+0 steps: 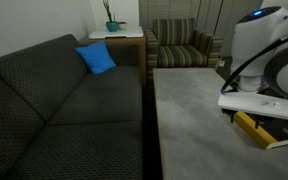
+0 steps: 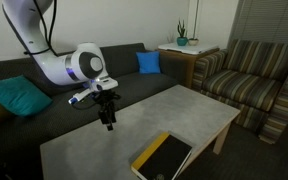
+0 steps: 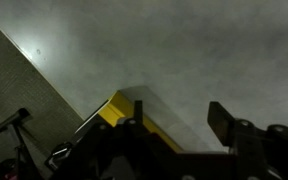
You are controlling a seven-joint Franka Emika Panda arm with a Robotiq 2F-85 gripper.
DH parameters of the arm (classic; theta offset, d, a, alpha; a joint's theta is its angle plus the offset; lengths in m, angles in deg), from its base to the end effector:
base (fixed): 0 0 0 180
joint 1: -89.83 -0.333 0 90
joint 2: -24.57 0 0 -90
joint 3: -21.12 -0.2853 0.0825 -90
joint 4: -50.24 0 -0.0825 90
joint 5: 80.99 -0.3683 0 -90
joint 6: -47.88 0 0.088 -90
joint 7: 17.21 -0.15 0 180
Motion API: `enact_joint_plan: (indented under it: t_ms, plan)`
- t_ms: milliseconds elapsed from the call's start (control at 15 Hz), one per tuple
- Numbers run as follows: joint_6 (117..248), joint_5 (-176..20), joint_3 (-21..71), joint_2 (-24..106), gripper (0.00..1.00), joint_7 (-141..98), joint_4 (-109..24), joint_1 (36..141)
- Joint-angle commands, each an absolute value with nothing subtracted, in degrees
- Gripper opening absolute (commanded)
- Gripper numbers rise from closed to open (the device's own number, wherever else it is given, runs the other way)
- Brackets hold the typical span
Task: Close the open book on the table
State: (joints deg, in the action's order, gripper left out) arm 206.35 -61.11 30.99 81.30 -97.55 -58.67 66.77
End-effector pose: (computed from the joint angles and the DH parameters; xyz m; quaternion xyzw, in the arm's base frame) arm 0.5152 0.1120 -0.0695 0.9171 -0.3723 0.0479 0.1343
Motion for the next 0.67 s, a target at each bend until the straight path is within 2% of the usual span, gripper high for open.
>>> enact_joint_plan:
  t_ms: [0,333,400,600]
  plan:
    - [209.74,-63.20,27.16,81.02,0.98,-86.42,-61.49,68.44]
    - [211.68,-67.01,22.29,86.22,1.00,-70.68,-58.80,69.00]
    - [210.12,-69.59,25.45,84.04,1.00,-73.86,-59.95,65.81]
    - [211.00,-70.68,24.22,86.09,1.00,-70.33,-59.08,65.77]
